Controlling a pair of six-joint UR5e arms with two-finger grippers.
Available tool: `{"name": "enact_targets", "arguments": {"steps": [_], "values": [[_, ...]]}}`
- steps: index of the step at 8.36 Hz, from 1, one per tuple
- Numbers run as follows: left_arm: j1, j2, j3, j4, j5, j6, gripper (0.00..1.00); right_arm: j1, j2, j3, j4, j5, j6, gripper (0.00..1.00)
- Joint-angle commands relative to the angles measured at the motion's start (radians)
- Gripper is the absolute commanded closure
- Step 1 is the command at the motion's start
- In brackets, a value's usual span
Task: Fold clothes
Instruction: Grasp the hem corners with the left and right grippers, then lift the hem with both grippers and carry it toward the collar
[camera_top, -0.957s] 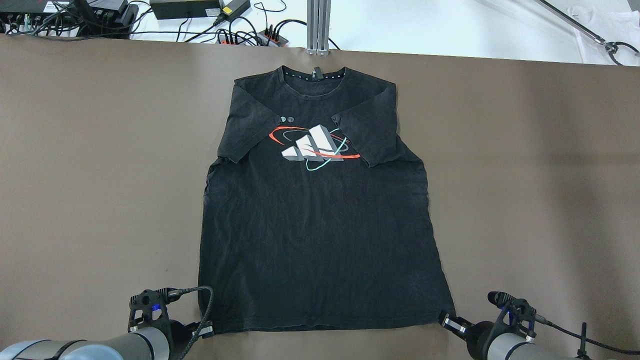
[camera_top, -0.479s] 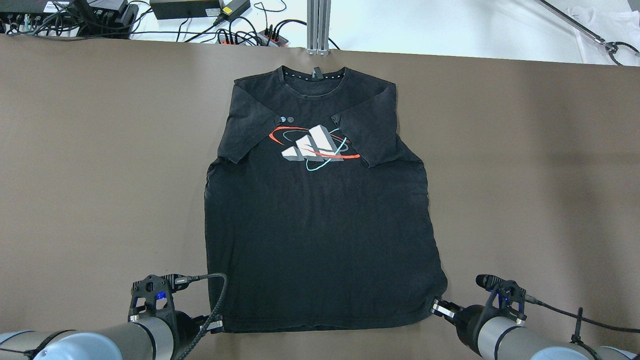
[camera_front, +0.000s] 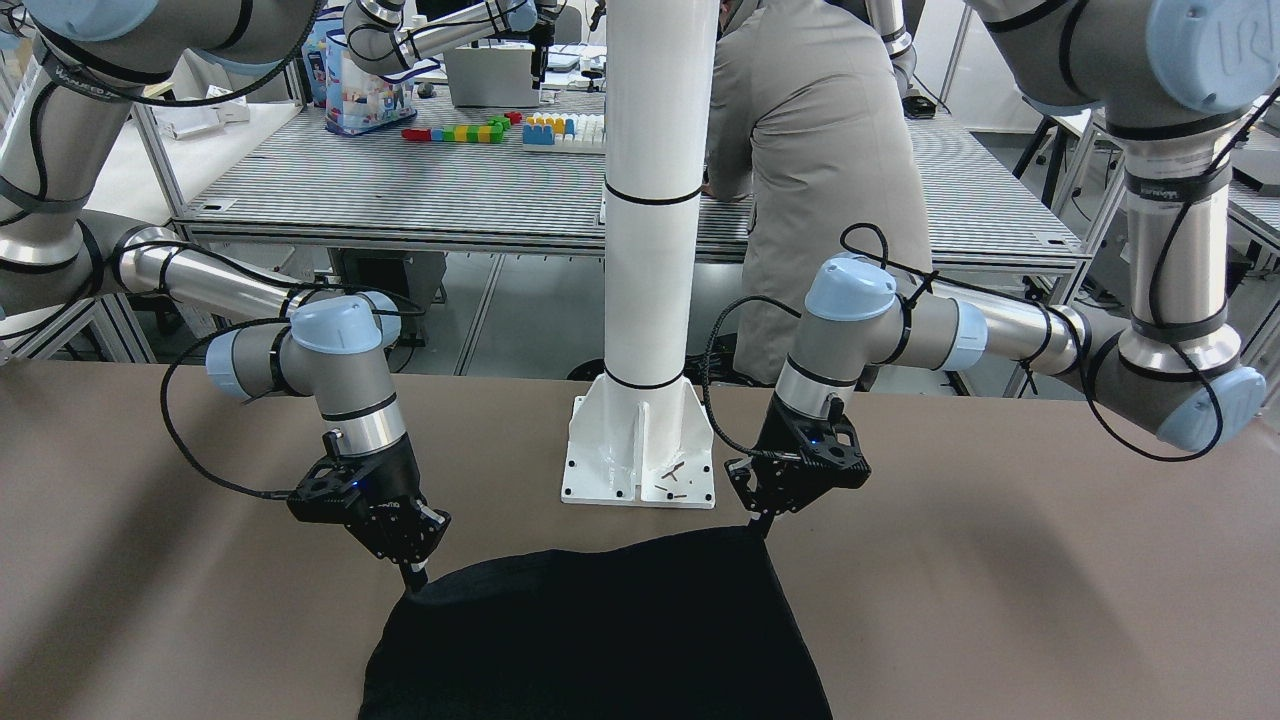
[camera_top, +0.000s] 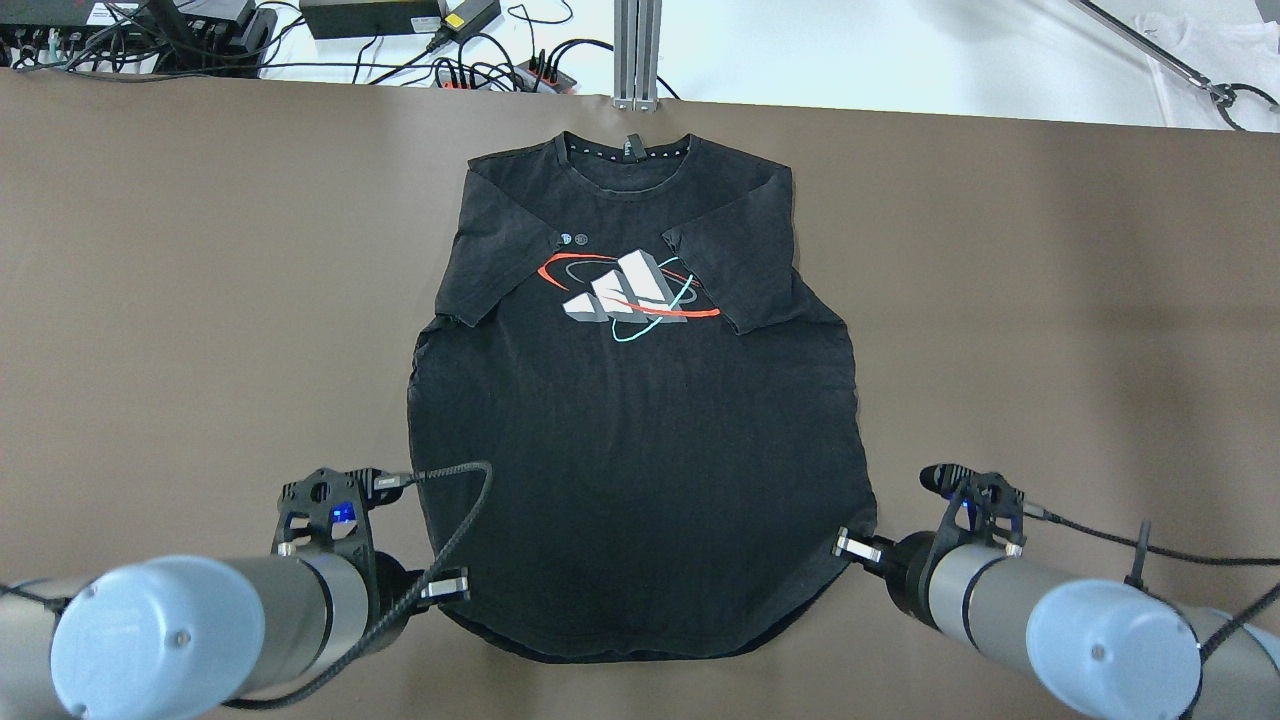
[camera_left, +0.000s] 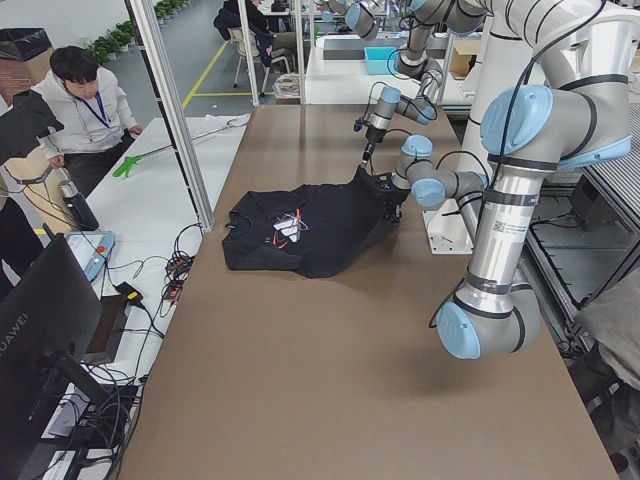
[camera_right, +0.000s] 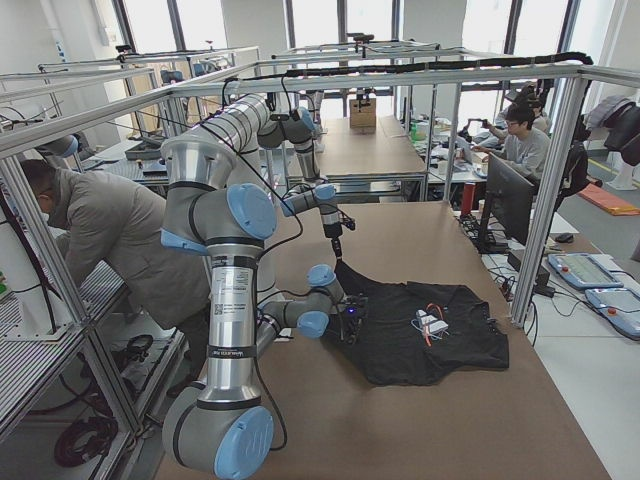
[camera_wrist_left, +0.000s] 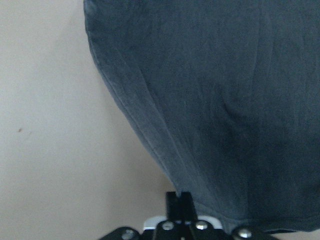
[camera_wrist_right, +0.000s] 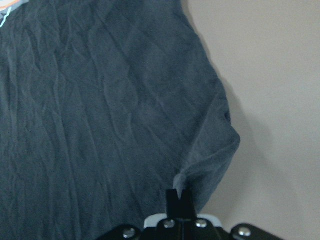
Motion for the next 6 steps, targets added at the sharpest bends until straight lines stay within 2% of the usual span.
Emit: {"name": "enact_targets", "arguments": {"steps": [1,2,3,4,5,6], "values": [[-0.232,-0.043,0.007,0.088,-0.239,0.199,1.00,0.132,0.031,0.044,-0.055,0.221,-0.161,1.00],[-0.288,-0.040,0.003,0.101,-0.325,0.270,1.00,0.156,0.024,0.090,-0.095,0.313,-0.199,1.00],[-0.295,-0.015,-0.012,0.101,-0.393,0.300,1.00,0.138,-0.019,0.172,-0.121,0.391,-0.238,1.00],[-0.278,0.018,-0.051,0.099,-0.433,0.300,1.00,0.043,-0.080,0.246,-0.126,0.413,-0.240,1.00],[-0.228,0.070,-0.124,0.099,-0.494,0.301,1.00,-0.031,-0.137,0.295,-0.126,0.414,-0.240,1.00],[-0.150,0.139,-0.211,0.099,-0.507,0.300,1.00,-0.094,-0.200,0.357,-0.127,0.418,-0.240,1.00]]}}
